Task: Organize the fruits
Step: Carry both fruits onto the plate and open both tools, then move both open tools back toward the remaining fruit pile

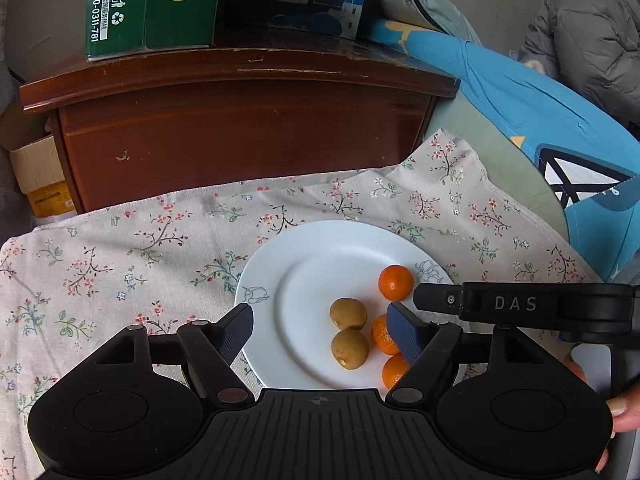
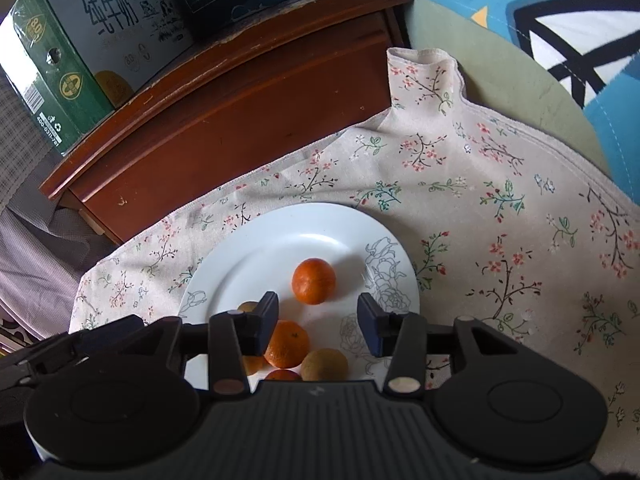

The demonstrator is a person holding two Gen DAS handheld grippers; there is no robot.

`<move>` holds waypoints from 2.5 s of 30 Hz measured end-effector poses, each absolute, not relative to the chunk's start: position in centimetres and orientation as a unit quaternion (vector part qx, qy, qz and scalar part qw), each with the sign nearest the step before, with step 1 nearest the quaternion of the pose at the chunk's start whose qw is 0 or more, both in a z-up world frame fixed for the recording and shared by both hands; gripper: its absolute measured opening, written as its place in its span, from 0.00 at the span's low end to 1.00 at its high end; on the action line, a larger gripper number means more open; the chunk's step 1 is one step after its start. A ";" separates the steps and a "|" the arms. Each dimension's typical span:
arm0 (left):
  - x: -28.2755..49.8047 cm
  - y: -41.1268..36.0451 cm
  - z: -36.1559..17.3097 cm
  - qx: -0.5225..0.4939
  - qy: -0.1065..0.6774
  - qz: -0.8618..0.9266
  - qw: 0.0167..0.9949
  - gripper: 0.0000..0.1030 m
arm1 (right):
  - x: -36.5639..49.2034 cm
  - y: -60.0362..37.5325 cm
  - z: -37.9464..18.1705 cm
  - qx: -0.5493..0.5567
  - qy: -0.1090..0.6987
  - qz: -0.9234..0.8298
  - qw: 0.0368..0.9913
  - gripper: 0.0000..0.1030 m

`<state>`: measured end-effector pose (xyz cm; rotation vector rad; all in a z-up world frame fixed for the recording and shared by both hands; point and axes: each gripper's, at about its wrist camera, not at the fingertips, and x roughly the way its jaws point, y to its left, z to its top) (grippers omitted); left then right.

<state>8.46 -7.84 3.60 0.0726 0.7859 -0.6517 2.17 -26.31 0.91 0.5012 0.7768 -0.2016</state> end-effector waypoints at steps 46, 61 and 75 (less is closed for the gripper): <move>-2.6 1.2 2.1 0.075 0.436 -0.272 0.854 0.70 | -9.1 -20.5 1.0 0.294 0.417 -0.035 0.859 0.58; -3.3 -0.3 1.0 0.112 0.420 -0.298 0.850 0.63 | -6.4 -20.3 -1.1 0.341 0.418 -0.044 0.841 0.43; -2.3 -1.7 -0.7 0.125 0.411 -0.307 0.849 0.53 | -5.2 -19.2 -2.2 0.324 0.426 -0.043 0.844 0.30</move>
